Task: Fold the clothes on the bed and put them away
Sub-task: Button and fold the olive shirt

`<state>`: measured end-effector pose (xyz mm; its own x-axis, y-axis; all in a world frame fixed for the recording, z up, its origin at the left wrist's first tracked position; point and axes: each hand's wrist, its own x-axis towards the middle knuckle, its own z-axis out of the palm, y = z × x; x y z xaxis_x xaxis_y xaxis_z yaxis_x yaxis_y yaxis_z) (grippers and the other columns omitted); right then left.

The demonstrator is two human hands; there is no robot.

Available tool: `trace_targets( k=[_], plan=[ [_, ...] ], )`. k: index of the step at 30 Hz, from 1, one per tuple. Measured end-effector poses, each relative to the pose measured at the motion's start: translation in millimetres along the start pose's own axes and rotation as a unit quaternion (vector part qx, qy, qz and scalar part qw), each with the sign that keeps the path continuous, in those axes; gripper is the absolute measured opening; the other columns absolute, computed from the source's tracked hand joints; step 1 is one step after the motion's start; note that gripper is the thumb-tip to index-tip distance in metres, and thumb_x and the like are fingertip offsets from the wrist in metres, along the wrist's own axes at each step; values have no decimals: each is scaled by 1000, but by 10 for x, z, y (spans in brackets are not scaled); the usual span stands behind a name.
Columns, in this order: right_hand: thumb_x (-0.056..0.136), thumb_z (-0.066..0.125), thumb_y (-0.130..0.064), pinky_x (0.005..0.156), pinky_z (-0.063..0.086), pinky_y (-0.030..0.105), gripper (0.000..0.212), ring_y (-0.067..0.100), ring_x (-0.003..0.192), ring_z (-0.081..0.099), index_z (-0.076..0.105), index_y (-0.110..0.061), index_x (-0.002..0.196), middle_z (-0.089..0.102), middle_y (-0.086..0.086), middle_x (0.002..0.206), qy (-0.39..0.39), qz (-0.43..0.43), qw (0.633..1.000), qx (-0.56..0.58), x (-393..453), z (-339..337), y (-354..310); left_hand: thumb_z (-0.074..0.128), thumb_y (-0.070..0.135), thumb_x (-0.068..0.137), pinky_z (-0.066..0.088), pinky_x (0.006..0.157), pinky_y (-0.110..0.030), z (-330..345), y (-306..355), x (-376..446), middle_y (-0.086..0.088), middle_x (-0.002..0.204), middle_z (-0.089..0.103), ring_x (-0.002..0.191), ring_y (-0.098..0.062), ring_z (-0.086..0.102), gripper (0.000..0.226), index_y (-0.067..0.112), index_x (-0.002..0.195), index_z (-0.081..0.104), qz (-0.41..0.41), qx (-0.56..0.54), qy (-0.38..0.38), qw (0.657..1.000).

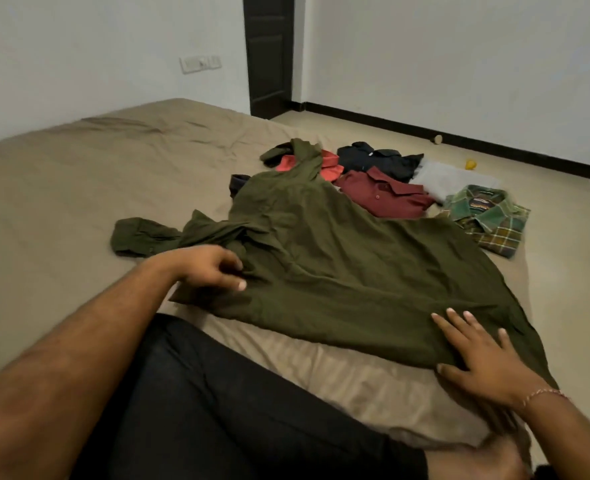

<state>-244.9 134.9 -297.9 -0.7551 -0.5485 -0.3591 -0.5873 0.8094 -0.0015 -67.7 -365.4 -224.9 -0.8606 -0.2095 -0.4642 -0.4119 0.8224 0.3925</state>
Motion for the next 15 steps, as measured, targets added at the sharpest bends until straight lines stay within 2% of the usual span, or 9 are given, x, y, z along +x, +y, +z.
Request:
trace_targets(
  k=[1, 3, 4, 5, 7, 9, 12, 15],
  plan=[
    [97, 47, -67, 125, 2, 58, 90, 14, 157, -16, -16, -48, 158, -23, -19, 163, 15, -30, 999, 18, 52, -29, -207, 73, 62, 87, 52, 104, -39, -26, -39, -7, 8, 126, 68, 114, -12, 65, 51, 34, 128, 67, 15, -51, 106, 993],
    [99, 44, -66, 126, 0, 53, 85, 11, 157, -17, -13, -48, 159, -21, -18, 167, 47, -89, 994, 48, 193, -38, -684, 69, 45, 95, 57, 88, -41, -53, -183, 2, 5, 104, 71, 98, -18, 68, 25, 28, 114, 68, 0, -36, 321, 946],
    [100, 43, -64, 127, 0, 50, 82, 10, 157, -17, -11, -47, 160, -20, -16, 168, 60, -114, 990, 55, 272, -35, -926, 68, 37, 95, 58, 86, -42, -48, -259, 17, 2, 103, 70, 98, -23, 68, 23, 25, 114, 67, -23, -2, 387, 922],
    [101, 43, -62, 127, -1, 48, 81, 10, 156, -17, -9, -45, 161, -19, -15, 170, 68, -139, 986, 59, 356, -39, -1173, 67, 30, 93, 57, 86, -44, -34, -351, 33, -3, 106, 69, 102, -27, 66, 25, 22, 117, 66, -51, 24, 423, 905],
    [102, 43, -57, 128, -4, 46, 79, 9, 156, -19, -6, -43, 162, -21, -13, 170, 79, -187, 977, 62, 525, -59, -1640, 66, 22, 89, 55, 92, -49, 3, -570, 74, -11, 117, 65, 113, -33, 59, 39, 17, 127, 62, -104, 46, 437, 892],
    [103, 42, -55, 128, -7, 46, 76, 8, 155, -22, -4, -43, 163, -22, -13, 170, 88, -225, 968, 62, 672, -70, -2015, 66, 22, 87, 50, 98, -52, 76, -765, 105, -15, 130, 58, 123, -37, 51, 54, 16, 139, 53, -165, 66, 407, 896],
    [105, 35, -54, 126, -12, 46, 70, 9, 154, -26, -3, -43, 163, -24, -12, 169, 99, -259, 960, 36, 924, -72, -2410, 64, 32, 91, 41, 108, -53, 228, -1031, 193, -14, 144, 45, 134, -36, 40, 72, 22, 155, 32, -226, 102, 344, 906],
    [106, 25, -58, 126, -13, 48, 65, 10, 155, -23, -4, -44, 163, -19, -12, 171, 74, -250, 965, 13, 1158, -67, -2553, 65, 42, 93, 37, 110, -54, 268, -1189, 356, -13, 149, 40, 139, -36, 35, 80, 24, 160, 24, -243, 83, 333, 907]
  ],
)
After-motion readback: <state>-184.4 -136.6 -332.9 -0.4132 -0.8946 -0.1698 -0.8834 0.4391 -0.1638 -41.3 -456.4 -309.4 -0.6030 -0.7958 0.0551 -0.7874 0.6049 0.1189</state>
